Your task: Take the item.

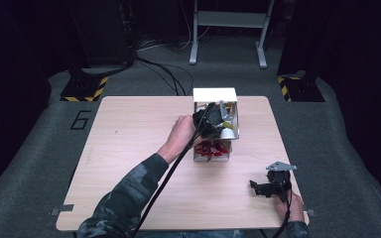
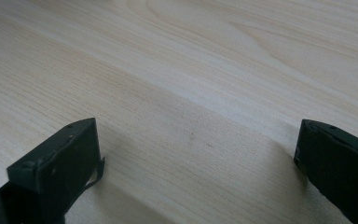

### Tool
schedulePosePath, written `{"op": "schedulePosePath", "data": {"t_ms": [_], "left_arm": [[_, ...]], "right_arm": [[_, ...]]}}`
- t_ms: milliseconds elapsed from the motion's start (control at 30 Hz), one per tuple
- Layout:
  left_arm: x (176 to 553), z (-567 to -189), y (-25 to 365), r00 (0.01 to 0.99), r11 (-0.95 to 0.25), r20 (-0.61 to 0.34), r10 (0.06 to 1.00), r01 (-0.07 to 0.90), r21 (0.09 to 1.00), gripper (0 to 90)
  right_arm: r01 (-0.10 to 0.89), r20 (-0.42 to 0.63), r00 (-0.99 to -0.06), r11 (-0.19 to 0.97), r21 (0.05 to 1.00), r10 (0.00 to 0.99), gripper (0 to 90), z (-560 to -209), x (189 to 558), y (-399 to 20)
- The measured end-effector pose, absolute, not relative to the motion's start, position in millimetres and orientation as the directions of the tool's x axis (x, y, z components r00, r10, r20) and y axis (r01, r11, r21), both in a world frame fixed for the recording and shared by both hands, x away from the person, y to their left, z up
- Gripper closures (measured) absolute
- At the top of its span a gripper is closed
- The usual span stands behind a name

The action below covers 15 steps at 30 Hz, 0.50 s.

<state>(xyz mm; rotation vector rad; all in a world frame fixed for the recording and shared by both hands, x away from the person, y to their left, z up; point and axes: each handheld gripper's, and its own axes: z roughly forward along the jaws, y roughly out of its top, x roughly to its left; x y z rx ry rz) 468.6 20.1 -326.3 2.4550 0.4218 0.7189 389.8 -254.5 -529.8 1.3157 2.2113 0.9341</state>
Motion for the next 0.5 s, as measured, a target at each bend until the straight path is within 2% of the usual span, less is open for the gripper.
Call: {"op": "schedulePosePath", "data": {"t_ms": [500], "left_arm": [[455.8,-308.7,39.7,0.809,-0.743,0.372,0.455,0.114,0.660,59.5]], "right_arm": [[0.613,-0.002,-0.470,0.328,0.719,0.883,0.0,-529.9,389.9,-254.0]]}}
